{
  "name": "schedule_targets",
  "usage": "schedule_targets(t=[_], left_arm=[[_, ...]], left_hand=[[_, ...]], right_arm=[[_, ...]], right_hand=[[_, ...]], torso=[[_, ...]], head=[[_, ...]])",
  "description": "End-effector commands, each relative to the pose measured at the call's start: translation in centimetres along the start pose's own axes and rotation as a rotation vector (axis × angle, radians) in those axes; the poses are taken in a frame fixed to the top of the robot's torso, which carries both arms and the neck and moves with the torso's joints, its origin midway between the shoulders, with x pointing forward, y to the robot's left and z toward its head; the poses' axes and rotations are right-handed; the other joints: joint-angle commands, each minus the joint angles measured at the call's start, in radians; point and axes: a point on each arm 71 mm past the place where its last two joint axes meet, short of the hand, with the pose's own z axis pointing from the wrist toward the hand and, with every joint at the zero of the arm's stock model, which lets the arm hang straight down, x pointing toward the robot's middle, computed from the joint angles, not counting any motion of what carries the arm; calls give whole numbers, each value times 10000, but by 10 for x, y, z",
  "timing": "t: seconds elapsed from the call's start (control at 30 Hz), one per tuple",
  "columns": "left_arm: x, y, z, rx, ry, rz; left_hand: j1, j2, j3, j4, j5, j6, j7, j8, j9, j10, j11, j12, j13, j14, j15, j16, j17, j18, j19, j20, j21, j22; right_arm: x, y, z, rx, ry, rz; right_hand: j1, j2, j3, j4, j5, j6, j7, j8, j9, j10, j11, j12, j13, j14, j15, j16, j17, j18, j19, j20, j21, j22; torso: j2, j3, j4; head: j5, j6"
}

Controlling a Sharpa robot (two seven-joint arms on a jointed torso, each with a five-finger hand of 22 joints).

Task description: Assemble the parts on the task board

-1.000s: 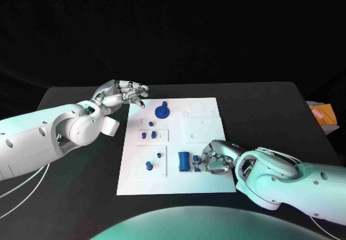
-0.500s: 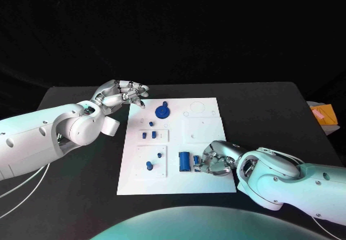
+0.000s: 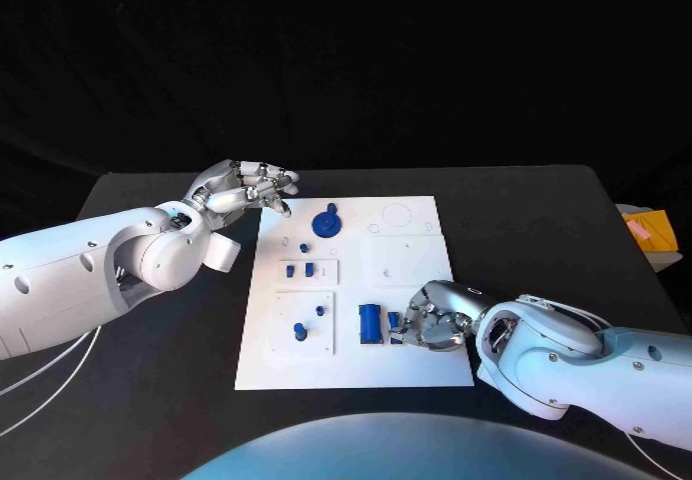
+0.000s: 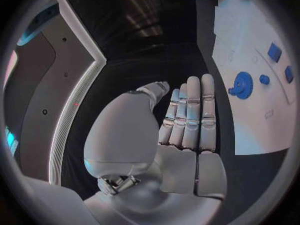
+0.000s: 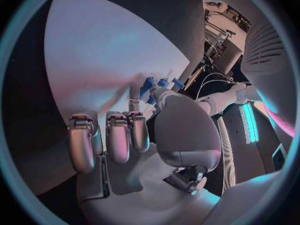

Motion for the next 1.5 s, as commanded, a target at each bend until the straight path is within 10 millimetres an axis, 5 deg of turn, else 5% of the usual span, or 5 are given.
schedule_targets(t=[0.03, 0.97, 1.27, 1.37, 1.5], left_arm=[[2, -1, 0, 70, 139, -48], [1, -1, 1, 178, 99, -79], [-6, 6, 7, 268, -417, -346], [-12, 9, 11, 354, -776, -386], [-20, 16, 17, 619, -1399, -290]], left_hand=[[27, 97, 79, 1, 31, -38, 20, -33, 15, -49, 2, -6, 13, 0, 57, -60, 16, 104, -32, -28, 66, 9], [12, 76, 94, -20, 21, -46, 19, -40, 18, -58, 1, -8, 15, -3, 56, -66, 22, 105, -45, -28, 77, 27], [-312, -132, -73, 113, -73, -100, 30, -72, 24, -95, 27, -12, 28, -30, 94, -84, 46, 97, -111, 15, 15, 13], [-431, -228, -201, 196, -146, -150, 18, -88, 39, -121, 35, -1, 48, -293, 134, -335, -26, 89, -283, 79, -227, -120], [-355, -173, -216, 256, -170, 26, -112, 51, 132, -140, 1, -88, 3, -788, 190, -1031, -265, 91, -592, 192, -802, -476]], right_arm=[[2, -1, 1, -102, 209, -200], [-35, 1, 1, -2431, -1394, 2406], [-89, -32, 32, -2666, -2681, 6040], [-107, -49, 49, -2296, -3149, 7117], [-126, -73, 74, -1623, -3749, 8806]], right_hand=[[21, 125, -58, -28, -88, 16, -4, 25, -15, 812, -65, 22, 2307, 1044, -75, 43, 2629, -68, 1047, -41, 56, 2630], [792, 259, -1025, -23, -419, -732, 321, -305, -192, 238, 217, -1210, 1708, 1025, 154, 0, 2564, 145, 752, 145, -1005, 2329], [2521, 368, -1203, -137, 154, -2201, 968, -553, -207, -2492, 816, -5086, -462, -226, 695, -2180, -79, 1061, -1058, 667, -6498, 546], [3105, 395, -973, -150, -49, -2779, 1265, -755, -395, -4755, 1100, -7884, -2488, -1809, 949, -4453, -2332, 1696, -2764, 928, -11227, -1420], [3704, 354, -281, -218, -225, -3126, 1537, -1010, -743, -5489, 1396, -9407, -4340, -4003, 1282, -7094, -4479, 1705, -3677, 1227, -12601, -2455]], torso=[[-2, -4, 2], [-61, -29, -19], [-364, -186, -36], [-458, -217, -45], [-617, -222, -31]], head=[[9, -7], [-20, 149], [-158, 582], [-236, 893], [-283, 1356]])
